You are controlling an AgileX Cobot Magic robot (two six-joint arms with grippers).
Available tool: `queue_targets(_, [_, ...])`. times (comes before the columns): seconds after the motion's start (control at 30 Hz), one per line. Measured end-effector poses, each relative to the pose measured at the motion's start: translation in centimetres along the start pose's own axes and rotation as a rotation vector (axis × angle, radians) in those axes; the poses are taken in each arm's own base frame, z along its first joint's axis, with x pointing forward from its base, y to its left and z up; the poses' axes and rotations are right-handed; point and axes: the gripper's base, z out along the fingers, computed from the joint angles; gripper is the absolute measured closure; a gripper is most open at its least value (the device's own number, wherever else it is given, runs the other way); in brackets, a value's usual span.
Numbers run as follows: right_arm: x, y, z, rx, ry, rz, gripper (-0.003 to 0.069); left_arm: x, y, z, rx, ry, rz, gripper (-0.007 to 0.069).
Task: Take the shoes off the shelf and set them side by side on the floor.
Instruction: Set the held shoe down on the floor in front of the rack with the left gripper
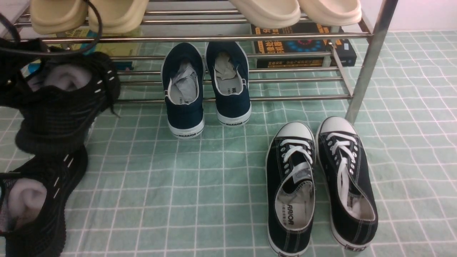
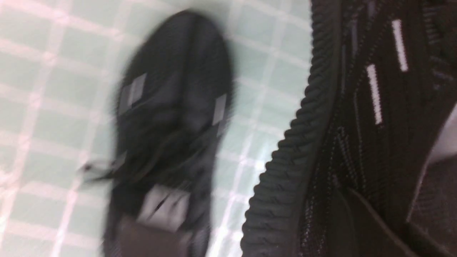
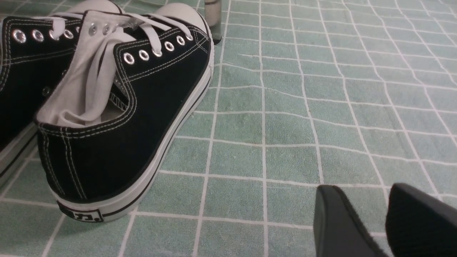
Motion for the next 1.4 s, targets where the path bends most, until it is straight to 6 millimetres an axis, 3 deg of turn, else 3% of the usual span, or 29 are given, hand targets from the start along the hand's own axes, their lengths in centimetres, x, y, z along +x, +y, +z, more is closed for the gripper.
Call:
queue_targets(0.17, [0.0, 0.0, 0.0, 0.0, 0.0, 0.0, 0.0421, 4.3, 1.2, -0.9, -0.025, 0.031, -0.024, 0.061])
queue_targets(0.27, [0.0, 0.0, 0.0, 0.0, 0.0, 0.0, 0.0421, 6.6, 1.7, 0.1, 0.0, 0.041, -0.046, 0.061])
queue_targets(0.4, [0.0, 0.0, 0.0, 0.0, 0.0, 0.0, 0.0421, 8.2, 2.0, 1.5, 0.037, 0.023, -0.071, 0.0609])
queue_targets(0.8, [0.0, 0.0, 0.0, 0.0, 0.0, 0.0, 0.0421, 9.6, 2.5, 5.3, 0.07, 0.032, -0.106, 0.0606])
queue_targets(1.23, [0.0, 0.0, 0.0, 0.0, 0.0, 0.0, 0.0421, 9.3, 2.1, 6.5, 0.123, 0.054, -0.138, 0.0599])
queue_targets(1.4, [0.0, 0.0, 0.0, 0.0, 0.0, 0.0, 0.0421, 9.3, 2.2, 7.4, 0.113, 0.084, -0.144, 0.055])
